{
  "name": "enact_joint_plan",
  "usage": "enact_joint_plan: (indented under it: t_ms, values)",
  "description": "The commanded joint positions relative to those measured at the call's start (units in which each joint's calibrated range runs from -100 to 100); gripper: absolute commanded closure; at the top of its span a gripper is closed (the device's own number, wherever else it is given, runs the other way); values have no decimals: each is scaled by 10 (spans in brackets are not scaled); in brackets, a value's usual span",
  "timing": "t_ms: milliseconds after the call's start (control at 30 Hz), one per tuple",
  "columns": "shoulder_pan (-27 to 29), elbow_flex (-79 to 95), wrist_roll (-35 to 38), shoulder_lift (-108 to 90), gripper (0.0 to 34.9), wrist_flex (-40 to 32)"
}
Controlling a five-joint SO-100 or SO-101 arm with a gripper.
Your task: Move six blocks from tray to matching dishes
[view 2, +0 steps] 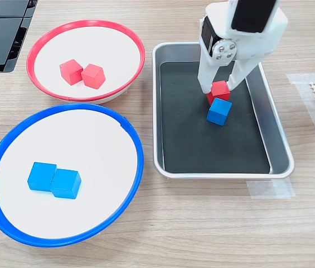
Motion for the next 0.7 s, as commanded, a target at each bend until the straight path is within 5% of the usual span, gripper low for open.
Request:
enact_joint_plan:
  t_ms: [0,167,533,600,667]
  values:
    - [-2,-14,11,3,348,-5]
    - [-26,-220,11,17,348,56]
    - [0,-508,-64,231,345,-40]
    - [6,-506,-55,242,267,-48]
    - [12,-491,-43,240,150,-54]
